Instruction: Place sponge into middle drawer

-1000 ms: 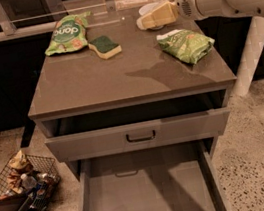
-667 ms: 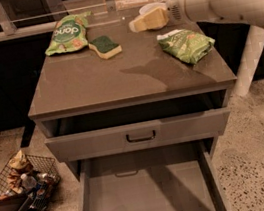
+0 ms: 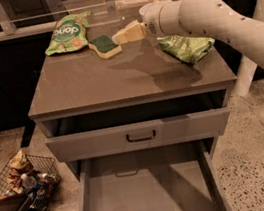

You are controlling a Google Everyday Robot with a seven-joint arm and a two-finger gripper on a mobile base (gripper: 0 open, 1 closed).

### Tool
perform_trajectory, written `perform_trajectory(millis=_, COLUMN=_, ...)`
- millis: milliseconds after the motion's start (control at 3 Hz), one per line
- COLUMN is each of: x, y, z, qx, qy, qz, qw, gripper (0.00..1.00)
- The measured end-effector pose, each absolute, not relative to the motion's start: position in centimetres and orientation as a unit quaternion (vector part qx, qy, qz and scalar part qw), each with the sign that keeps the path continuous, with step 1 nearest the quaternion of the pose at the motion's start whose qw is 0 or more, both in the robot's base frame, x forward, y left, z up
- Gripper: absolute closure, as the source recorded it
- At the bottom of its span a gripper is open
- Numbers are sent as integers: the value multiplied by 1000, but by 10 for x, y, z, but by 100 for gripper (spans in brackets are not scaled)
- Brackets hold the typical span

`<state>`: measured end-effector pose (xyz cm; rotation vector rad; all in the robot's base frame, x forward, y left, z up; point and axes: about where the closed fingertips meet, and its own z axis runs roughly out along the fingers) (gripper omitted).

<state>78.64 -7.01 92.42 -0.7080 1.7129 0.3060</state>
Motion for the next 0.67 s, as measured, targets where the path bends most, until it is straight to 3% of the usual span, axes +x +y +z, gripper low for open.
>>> perform_trajectory(millis=667, x=818, y=-18, z=889, qx=-333, qy=736, qz=175, qw=563, gripper=0)
